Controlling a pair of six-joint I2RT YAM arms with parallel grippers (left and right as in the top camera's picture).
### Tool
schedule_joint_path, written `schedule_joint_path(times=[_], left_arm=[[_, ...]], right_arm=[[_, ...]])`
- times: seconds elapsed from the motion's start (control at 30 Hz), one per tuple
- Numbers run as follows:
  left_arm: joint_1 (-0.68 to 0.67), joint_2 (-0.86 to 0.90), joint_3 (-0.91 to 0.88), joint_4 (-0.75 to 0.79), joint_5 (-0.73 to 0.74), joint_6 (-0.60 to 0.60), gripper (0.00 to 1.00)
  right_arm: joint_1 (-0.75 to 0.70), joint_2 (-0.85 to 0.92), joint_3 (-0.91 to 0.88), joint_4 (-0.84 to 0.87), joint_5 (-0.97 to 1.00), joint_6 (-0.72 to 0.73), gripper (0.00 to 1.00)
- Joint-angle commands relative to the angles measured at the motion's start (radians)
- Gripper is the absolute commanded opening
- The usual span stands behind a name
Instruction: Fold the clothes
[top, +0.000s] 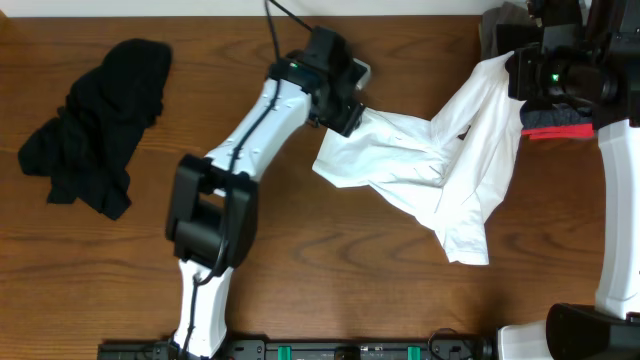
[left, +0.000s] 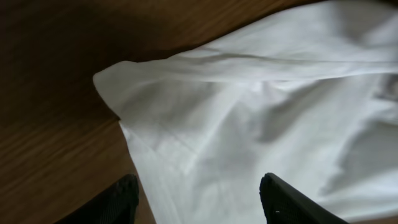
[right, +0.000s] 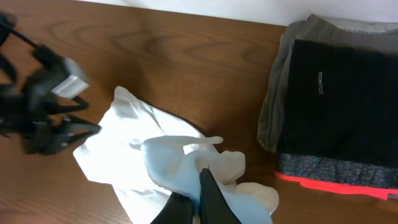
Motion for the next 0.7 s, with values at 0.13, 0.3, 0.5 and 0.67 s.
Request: schedule_joint_path(times=[0.13, 0.3, 0.5, 0.67], left_arm=[[0.0, 0.073, 0.002, 0.079, -0.15, 0.012, 0.64], [0.003, 0.086, 0.002, 0.129, -0.15, 0.011, 0.65], [0.003, 0.125, 0.002, 0.172, -0.148, -0.034, 0.72], [0.003, 0.153, 0.002, 0.172, -0.149, -0.041, 0.72]], right_arm=[[-0.002, -0.001, 0.0, -0.003, -0.015, -0.023, 0.01], [-0.002, -0.001, -0.001, -0.004, -0.015, -0.023, 0.02], [-0.002, -0.001, -0.001, -0.008, -0.014, -0.031, 0.02], [-0.002, -0.001, -0.001, -0.011, -0.014, -0.034, 0.04]])
